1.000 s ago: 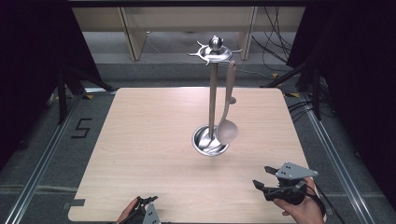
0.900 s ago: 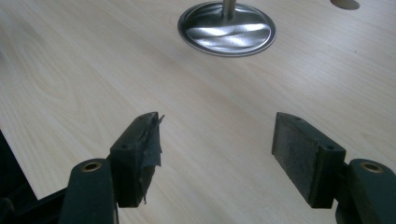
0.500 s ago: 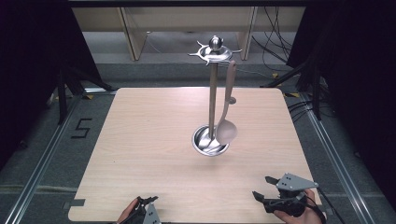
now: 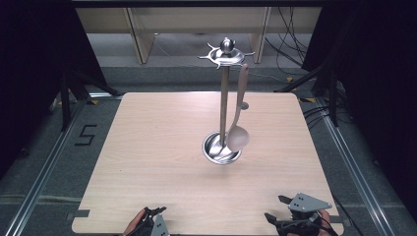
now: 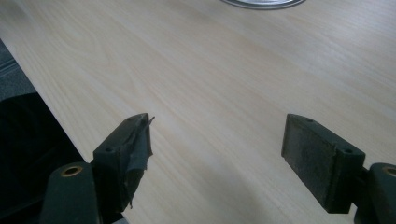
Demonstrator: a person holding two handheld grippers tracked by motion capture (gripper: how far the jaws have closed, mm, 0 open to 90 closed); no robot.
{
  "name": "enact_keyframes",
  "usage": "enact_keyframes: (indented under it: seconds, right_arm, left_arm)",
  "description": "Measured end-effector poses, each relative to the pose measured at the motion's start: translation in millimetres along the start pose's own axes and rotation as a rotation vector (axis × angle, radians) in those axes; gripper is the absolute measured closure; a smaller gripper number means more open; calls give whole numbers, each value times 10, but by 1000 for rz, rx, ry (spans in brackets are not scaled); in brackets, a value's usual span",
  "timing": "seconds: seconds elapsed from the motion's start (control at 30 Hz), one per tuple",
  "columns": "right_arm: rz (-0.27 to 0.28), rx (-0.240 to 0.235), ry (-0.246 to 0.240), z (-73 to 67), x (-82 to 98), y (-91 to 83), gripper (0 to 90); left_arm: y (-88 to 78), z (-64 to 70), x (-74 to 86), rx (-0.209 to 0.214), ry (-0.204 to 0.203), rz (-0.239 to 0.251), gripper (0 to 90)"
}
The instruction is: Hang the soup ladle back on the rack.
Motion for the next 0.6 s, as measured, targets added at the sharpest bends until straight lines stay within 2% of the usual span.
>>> enact_keyframes:
  seconds: [0.03, 0.07, 0.13, 0.23, 0.3, 0.33, 0.37, 0.4, 0.47, 0.5, 0.6]
  right_arm:
    - [4, 11, -18, -1, 14, 3, 248]
    - [-7, 2, -3, -20, 24, -1, 247]
    - [-6, 20, -27, -10, 52, -1, 244]
    - [-22, 9, -4, -14, 95, 7, 245]
    - [-25, 20, -21, -5, 108, 13, 245]
    - [-26, 10, -20, -9, 110, 19, 245]
    - [-33, 9, 2, -33, 111, 20, 245]
    - [-29, 19, -27, -18, 110, 27, 245]
    - [-34, 2, -32, -23, 111, 39, 245]
    - [-32, -1, -40, -20, 113, 45, 245]
    - [-34, 5, -39, -12, 118, 43, 245]
  left_arm:
    - [0, 0, 0, -4, 1, 0, 150]
    - [0, 0, 0, -4, 1, 0, 150]
    - [9, 4, 1, 4, -2, 1, 150]
    - [9, 4, 0, 3, -3, 1, 150]
    - [0, 0, -1, -5, 1, 1, 150]
    - [0, 0, -1, -4, 1, 0, 150]
    - [1, 1, 0, -5, 1, 0, 150]
    - [0, 1, -1, -3, 2, -2, 150]
    - [2, 4, 0, 9, -3, -6, 150]
    - [1, 1, -1, -5, 1, 1, 150]
    - [1, 0, 0, -5, 2, 0, 150]
Point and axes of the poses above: each handheld gripper's, and its own axes: y roughly forward along the jaws, x roughly out of its underside, z roughly to its right, the point moved 3 cm from there along y, roughly forward along the jaws, and after that the axes turned 12 degrees about -y, right-handed, at the moved point
